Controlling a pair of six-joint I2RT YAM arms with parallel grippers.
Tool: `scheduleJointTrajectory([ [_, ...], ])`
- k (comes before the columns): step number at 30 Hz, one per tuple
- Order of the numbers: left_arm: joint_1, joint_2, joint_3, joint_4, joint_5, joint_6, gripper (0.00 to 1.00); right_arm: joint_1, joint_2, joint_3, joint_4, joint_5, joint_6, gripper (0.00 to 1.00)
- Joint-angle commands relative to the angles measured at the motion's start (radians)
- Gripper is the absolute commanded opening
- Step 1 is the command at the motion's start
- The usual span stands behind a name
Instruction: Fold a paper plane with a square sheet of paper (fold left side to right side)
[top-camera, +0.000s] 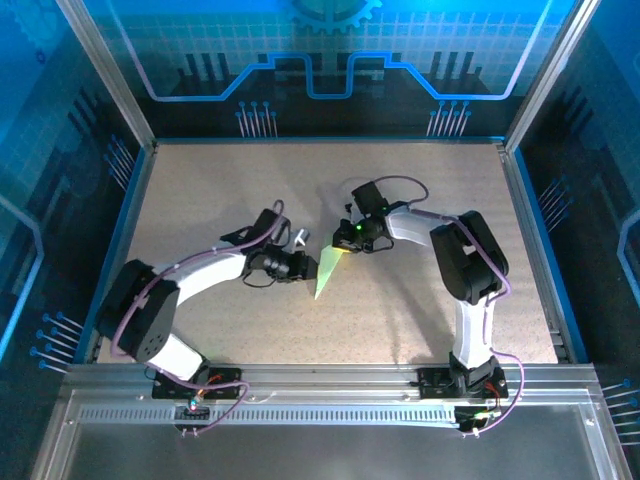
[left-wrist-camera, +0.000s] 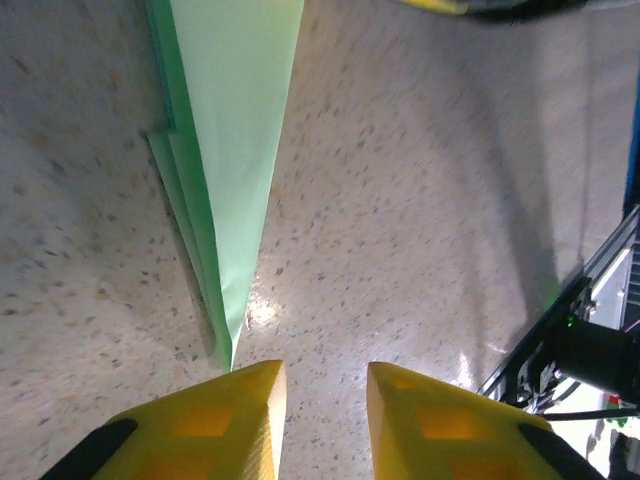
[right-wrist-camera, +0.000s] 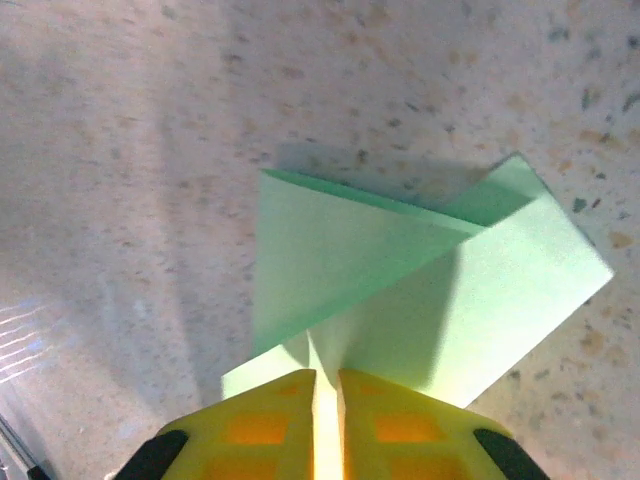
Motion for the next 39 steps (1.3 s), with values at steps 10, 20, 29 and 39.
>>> scheduleJointTrajectory([
  [10, 0.17, -0.356, -0.006, -0.034, -0.193, 0.102, 0.75, 0.009, -0.284, -0.098, -0.122, 0.162, -0.059, 0.41],
  [20, 0.192, -0.475, -0.096, 0.091, -0.259, 0.326, 0.91, 0.056, -0.343, -0.175, -0.222, 0.31, -0.064, 0.74],
  [29, 0.193, -0.669, -0.377, 0.489, -0.229, 0.539, 1.0, 0.118, -0.29, -0.06, -0.388, 0.419, -0.057, 0.99],
  [39, 0.194, -0.683, -0.433, 0.568, -0.301, 0.538, 1.0, 0.242, -0.046, 0.235, -0.573, 0.52, -0.039, 0.99],
])
